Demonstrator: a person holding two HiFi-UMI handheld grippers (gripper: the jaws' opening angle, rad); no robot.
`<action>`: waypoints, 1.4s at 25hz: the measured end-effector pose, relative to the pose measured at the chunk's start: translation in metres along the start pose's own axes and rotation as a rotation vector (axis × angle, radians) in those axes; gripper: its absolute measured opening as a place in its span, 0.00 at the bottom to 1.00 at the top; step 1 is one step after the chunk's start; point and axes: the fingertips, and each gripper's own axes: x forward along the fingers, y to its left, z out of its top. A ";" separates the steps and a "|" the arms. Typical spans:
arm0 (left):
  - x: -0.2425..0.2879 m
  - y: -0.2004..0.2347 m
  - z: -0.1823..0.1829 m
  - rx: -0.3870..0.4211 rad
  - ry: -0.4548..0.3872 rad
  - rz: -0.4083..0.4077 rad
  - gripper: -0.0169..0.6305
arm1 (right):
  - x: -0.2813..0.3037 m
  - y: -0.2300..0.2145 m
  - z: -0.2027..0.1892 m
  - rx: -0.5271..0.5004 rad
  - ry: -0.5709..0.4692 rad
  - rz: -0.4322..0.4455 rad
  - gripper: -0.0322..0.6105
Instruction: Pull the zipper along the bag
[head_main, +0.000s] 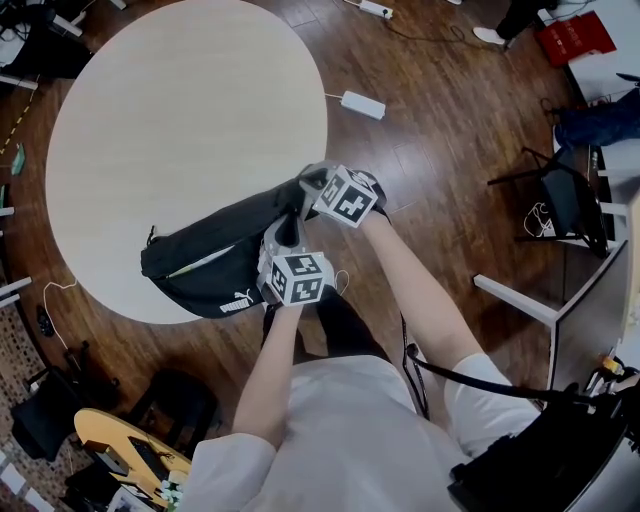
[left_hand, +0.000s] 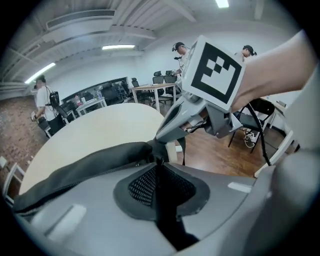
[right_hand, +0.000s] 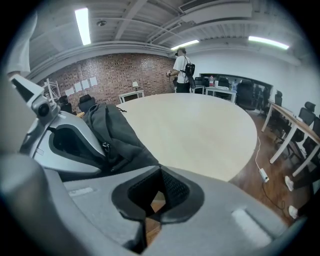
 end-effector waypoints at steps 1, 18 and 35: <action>0.000 0.000 0.000 -0.018 -0.004 -0.013 0.08 | 0.000 0.000 -0.001 0.007 0.005 0.000 0.04; -0.054 -0.001 0.003 -0.150 -0.047 -0.125 0.05 | 0.000 -0.004 -0.005 0.057 0.011 -0.048 0.04; -0.005 -0.003 -0.011 -0.035 0.096 -0.006 0.09 | 0.001 -0.006 -0.003 0.078 0.011 -0.078 0.04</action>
